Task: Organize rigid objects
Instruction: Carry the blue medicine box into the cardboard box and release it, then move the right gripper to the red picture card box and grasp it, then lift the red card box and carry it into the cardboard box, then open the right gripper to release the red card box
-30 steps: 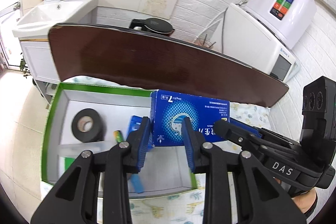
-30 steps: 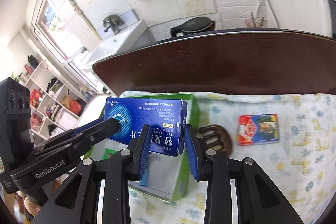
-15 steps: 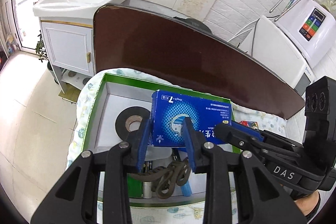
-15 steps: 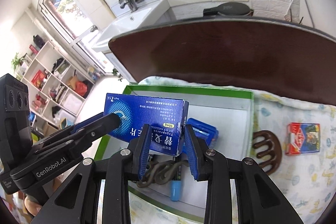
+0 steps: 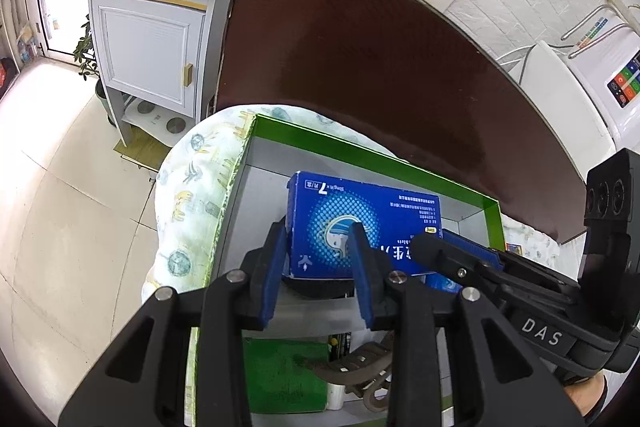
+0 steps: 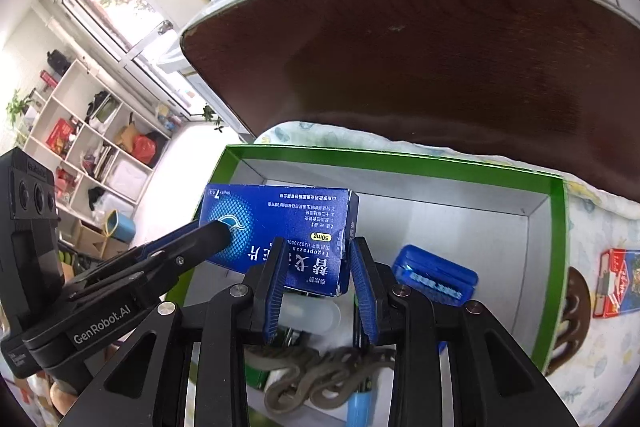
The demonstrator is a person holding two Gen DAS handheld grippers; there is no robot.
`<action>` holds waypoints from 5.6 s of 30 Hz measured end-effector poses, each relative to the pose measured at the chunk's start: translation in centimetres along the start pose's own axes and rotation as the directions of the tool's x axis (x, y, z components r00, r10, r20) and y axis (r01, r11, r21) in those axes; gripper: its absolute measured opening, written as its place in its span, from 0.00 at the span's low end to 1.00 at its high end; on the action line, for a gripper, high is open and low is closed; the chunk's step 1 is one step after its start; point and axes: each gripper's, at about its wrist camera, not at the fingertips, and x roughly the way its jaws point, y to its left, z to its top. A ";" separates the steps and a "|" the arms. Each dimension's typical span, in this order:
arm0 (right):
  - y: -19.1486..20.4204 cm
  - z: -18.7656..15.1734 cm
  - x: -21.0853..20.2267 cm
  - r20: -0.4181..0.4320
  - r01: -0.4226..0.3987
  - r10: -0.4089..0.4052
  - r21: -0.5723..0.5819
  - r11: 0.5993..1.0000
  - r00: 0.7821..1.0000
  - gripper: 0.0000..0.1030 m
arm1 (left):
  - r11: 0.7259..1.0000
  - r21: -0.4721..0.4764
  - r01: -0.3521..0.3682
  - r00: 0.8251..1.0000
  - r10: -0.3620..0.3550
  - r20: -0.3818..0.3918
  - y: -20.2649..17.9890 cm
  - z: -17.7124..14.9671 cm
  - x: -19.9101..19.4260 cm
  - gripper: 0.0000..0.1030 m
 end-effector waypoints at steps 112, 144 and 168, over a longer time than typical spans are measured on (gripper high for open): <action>-12.8 -2.8 -11.5 0.182 -0.075 0.051 0.131 0.988 0.982 0.32 | 0.970 0.240 0.044 0.999 -0.039 -0.023 -17.9 -2.8 -0.5 0.30; -9.7 -0.2 -2.6 0.051 -0.017 0.010 0.122 0.992 0.999 0.32 | 0.993 0.095 0.064 0.993 -0.054 -0.106 -11.1 -0.2 3.9 0.36; -20.4 -6.6 -9.5 0.052 0.115 -0.134 0.275 0.954 0.990 0.32 | 0.941 0.321 0.107 0.989 -0.068 -0.130 -25.9 -4.4 4.1 0.39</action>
